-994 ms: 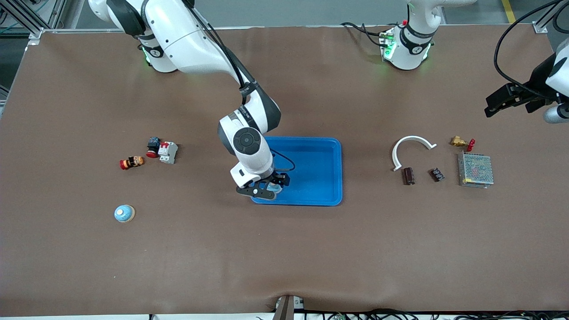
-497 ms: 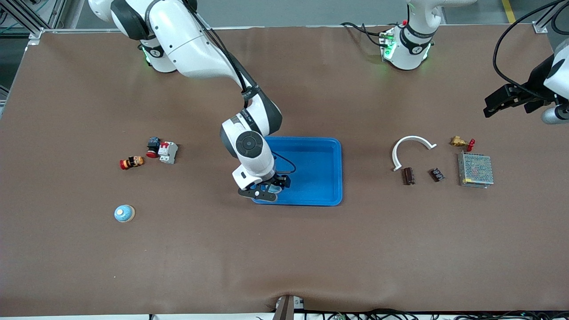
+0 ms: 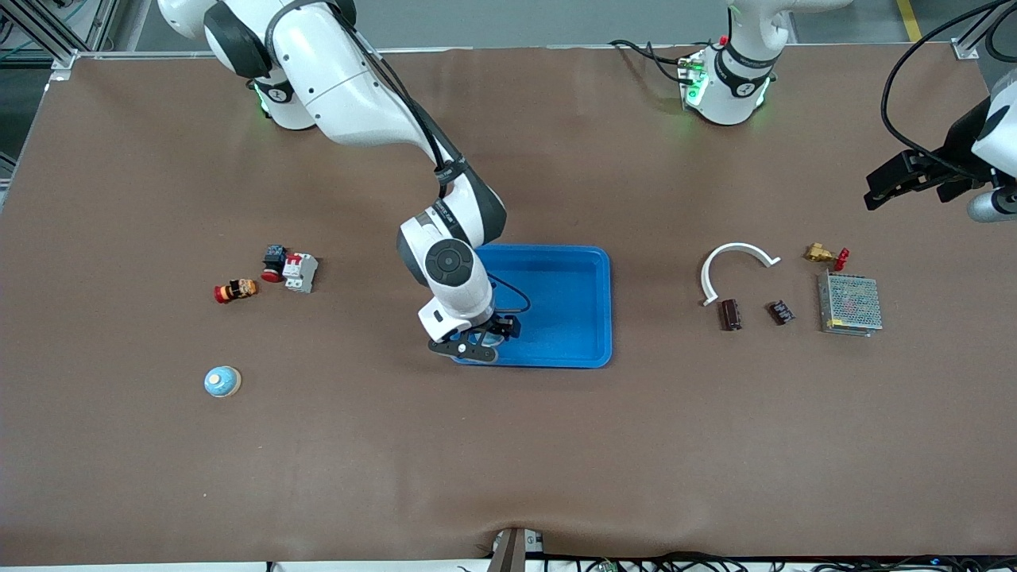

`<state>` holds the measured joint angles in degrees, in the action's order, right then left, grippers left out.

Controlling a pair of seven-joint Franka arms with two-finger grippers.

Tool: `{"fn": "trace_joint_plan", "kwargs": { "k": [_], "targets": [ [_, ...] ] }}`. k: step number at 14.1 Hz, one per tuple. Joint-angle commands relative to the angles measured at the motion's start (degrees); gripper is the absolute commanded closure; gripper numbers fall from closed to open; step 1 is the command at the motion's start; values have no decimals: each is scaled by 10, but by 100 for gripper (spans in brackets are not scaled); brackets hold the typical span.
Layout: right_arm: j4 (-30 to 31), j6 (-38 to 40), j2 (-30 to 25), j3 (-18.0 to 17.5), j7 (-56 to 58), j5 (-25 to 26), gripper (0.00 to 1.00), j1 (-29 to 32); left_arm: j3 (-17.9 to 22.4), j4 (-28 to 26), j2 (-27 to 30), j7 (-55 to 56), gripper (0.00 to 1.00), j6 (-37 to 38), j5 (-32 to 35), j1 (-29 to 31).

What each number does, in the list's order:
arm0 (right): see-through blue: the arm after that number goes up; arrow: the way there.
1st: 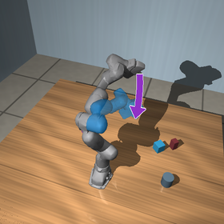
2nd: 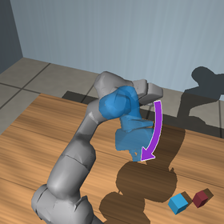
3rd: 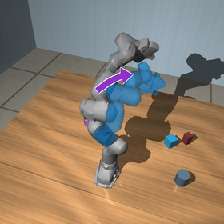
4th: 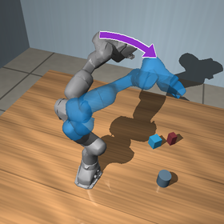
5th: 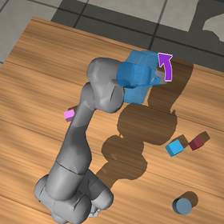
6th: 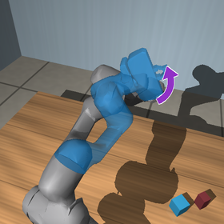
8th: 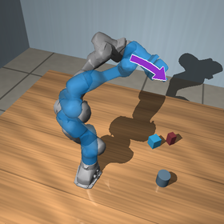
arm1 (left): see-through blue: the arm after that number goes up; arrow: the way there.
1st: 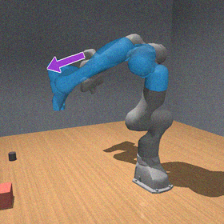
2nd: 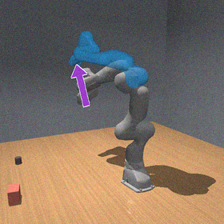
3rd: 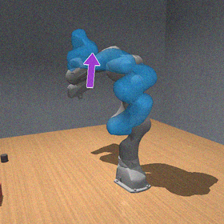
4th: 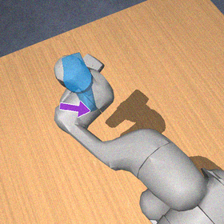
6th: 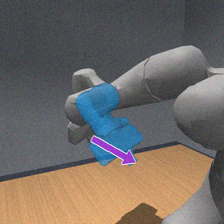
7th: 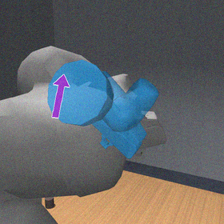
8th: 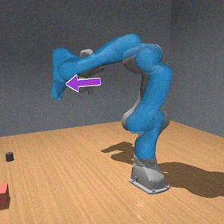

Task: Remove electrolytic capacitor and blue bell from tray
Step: 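Grasp the second light-blue bell with the right gripper and lift it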

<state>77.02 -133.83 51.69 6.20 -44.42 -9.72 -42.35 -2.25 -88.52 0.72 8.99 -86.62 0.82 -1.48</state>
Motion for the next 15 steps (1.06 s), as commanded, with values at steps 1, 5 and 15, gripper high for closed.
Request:
{"fn": "trace_joint_plan", "kwargs": {
  "k": [1,5,15],
  "targets": [
    [-20,-3,15,3,-7,8,0,-5,3,-9,10,-8,0,-2,-9,0],
    [-20,-2,15,3,-7,8,0,-5,3,-8,8,-8,0,-3,-9,-2],
    [-20,-2,15,2,-7,8,52,-5,3,-9,6,-7,0,-6,-9,-4]
  ]
}}
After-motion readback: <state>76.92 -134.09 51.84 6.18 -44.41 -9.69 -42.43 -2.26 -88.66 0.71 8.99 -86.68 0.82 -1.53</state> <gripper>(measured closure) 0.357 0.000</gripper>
